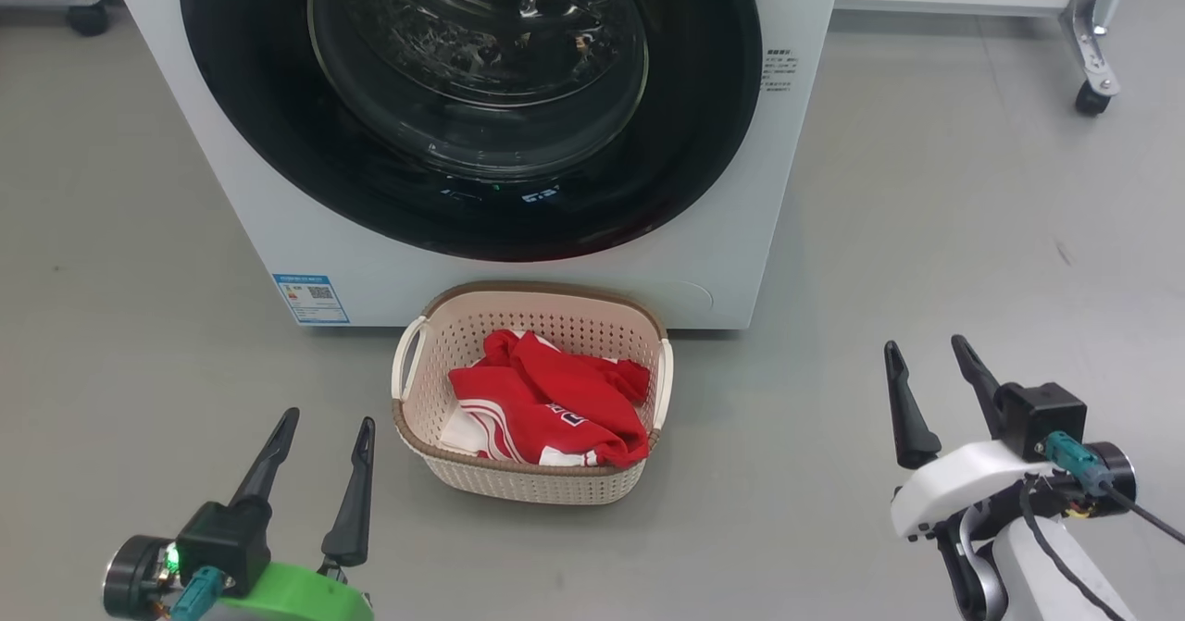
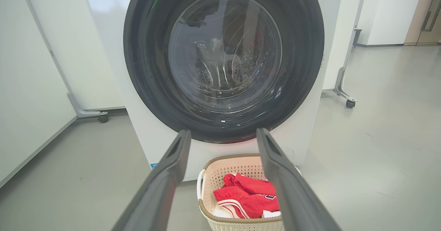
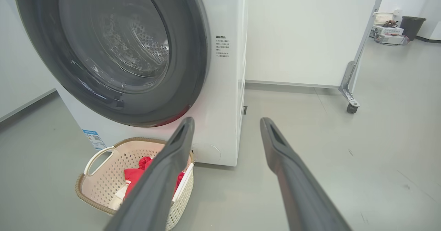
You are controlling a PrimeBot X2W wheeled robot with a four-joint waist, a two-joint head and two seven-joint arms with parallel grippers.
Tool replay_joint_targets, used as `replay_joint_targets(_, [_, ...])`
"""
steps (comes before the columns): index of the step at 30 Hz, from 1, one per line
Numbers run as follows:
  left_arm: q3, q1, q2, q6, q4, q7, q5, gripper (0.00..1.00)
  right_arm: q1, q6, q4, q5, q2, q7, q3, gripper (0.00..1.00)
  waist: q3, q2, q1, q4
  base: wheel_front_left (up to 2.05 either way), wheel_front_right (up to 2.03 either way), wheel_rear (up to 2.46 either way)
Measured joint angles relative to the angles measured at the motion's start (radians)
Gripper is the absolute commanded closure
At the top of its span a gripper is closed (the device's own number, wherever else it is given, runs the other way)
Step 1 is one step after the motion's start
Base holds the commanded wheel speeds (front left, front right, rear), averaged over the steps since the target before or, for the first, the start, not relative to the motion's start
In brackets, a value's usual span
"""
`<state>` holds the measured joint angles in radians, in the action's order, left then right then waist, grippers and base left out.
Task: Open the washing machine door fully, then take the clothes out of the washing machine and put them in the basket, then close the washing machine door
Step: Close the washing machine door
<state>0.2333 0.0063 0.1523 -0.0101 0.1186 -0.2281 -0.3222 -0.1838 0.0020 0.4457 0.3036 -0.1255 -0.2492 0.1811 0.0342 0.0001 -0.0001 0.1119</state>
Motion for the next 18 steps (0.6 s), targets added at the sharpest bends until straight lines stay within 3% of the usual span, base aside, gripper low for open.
replay_joint_targets(18, [0.004, 0.02, -0.001, 0.007, -0.038, 0.025, 0.0, 0.0, 0.147, -0.049, -0.173, 0.0, 0.005, 0.0, -0.007, 0.0, -0.023, 0.0, 0.0, -0.03, 0.0, 0.0, 0.0])
